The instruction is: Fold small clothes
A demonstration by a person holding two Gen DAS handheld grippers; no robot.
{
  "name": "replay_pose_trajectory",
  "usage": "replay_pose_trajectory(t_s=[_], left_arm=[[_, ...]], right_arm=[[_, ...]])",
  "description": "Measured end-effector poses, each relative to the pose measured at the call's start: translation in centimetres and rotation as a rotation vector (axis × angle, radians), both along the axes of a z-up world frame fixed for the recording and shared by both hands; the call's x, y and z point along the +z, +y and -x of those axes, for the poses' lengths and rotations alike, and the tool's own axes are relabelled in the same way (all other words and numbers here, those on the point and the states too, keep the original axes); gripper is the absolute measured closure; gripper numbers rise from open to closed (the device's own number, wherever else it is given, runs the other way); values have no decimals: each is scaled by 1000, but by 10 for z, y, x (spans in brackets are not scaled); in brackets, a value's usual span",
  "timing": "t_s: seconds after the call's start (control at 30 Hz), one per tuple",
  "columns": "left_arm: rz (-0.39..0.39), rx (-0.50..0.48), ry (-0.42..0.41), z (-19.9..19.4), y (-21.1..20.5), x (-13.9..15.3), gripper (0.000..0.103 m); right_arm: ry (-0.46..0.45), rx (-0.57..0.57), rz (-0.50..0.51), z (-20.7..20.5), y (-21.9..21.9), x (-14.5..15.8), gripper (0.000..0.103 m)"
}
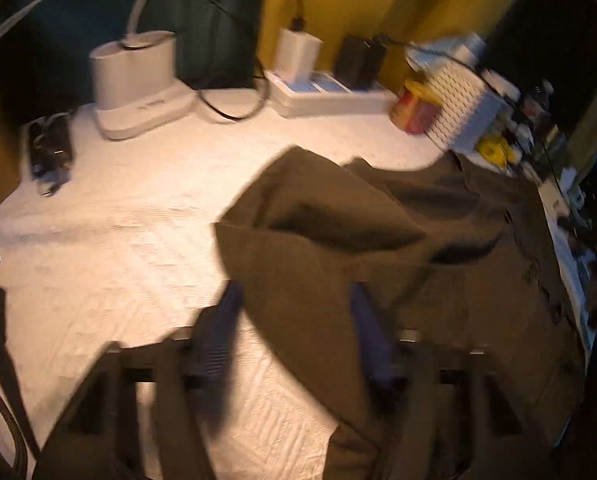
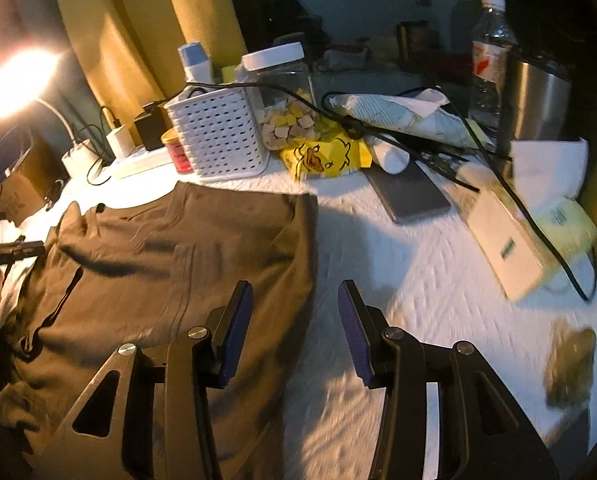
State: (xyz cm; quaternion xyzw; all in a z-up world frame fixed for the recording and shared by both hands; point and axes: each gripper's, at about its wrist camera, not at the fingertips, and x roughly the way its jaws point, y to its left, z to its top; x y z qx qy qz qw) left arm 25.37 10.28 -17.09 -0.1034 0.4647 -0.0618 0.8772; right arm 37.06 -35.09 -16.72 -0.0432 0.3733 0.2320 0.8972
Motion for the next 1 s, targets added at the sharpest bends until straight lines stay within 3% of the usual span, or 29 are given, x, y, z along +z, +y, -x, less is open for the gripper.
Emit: replay_pose_trajectory(t_s=[0.07,0.13,0.23,0.4,0.53,0.6,0.67,0.73,0.83,1.0], left_arm=[[-45,-18,-13,0,-5,0,94],[-67,-23,-24,-1,-4,2,96],[-160,1,-37,2,7,7,97],[-154,0,-2,2,22,1,97],[-149,17,35,-4,22,11,89],[-193,27,-3,-6,18,24,82],[-220,18,-55,-13,13,40,61],[-214,-16,-102,-22,6,52,48],[-220,-85,-131,-44,-10,59,47],[-254,-237,-104,-81,-42,40,47]], right_arm=[[13,8,-10,-13,3,-3,56],[30,10,-16,-24,7,-7,56],[38,28,-10,-36,18,-11,56],[39,44,2,-48,33,-17,56],[4,56,24,-54,39,-8,56],[-21,89,43,-57,45,0,56],[-34,121,60,-61,54,4,56],[-42,160,81,-68,67,7,56],[-45,225,105,-78,91,7,56],[-58,333,147,-86,135,1,56]])
